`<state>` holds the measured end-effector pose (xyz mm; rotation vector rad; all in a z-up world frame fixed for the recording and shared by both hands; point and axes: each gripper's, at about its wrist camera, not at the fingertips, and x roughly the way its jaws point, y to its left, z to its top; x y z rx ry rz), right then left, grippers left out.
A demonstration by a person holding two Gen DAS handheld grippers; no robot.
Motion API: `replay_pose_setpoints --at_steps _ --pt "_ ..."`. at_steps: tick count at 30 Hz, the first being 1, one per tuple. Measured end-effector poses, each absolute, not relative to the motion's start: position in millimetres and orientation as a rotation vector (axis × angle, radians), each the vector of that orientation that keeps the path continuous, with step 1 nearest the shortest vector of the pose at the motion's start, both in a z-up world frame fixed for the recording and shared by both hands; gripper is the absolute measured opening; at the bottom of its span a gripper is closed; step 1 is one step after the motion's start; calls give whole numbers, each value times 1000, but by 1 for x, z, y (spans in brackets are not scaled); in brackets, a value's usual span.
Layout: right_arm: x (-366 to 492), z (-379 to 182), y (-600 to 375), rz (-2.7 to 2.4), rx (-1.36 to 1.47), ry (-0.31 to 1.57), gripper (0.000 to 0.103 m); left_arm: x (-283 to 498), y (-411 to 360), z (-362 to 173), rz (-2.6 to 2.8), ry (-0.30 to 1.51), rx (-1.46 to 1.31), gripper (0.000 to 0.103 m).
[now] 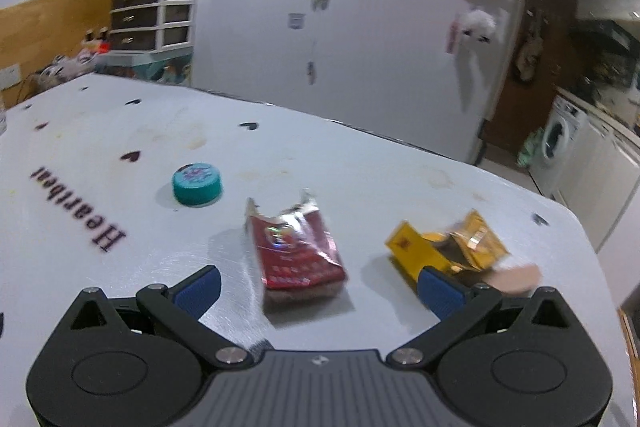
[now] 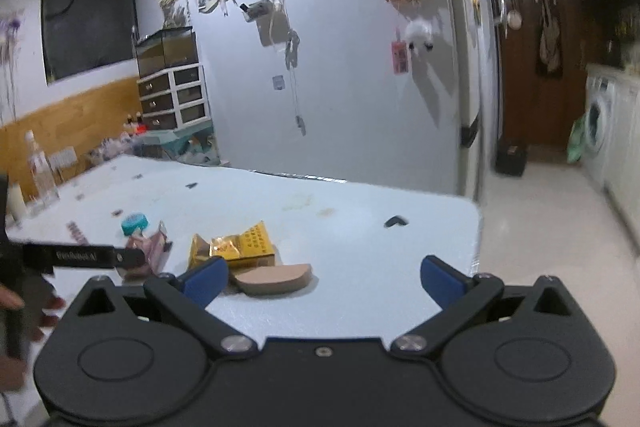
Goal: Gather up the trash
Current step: 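Grasp the red cigarette pack with the left tool while the right tool grasps the tan cardboard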
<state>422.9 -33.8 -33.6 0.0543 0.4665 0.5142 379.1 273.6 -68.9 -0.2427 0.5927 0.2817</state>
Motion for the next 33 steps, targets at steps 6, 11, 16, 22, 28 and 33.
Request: replay_pose_setpoints --at_steps 6,11,16,22,28,33 --pt "450 -49 -13 609 -39 477 103 389 294 -83 307 597 -289 103" --pt "462 -65 11 690 -162 484 103 399 299 -86 277 586 -306 103" --pt "473 -78 37 733 -243 501 103 409 294 -93 271 609 -267 103" --pt "488 -83 61 770 -330 515 103 411 295 -96 281 606 -257 103" --pt "502 -85 74 805 -345 529 103 410 297 -96 285 599 -267 103" --pt "506 -89 80 832 -369 563 102 413 300 -96 292 593 -280 103"
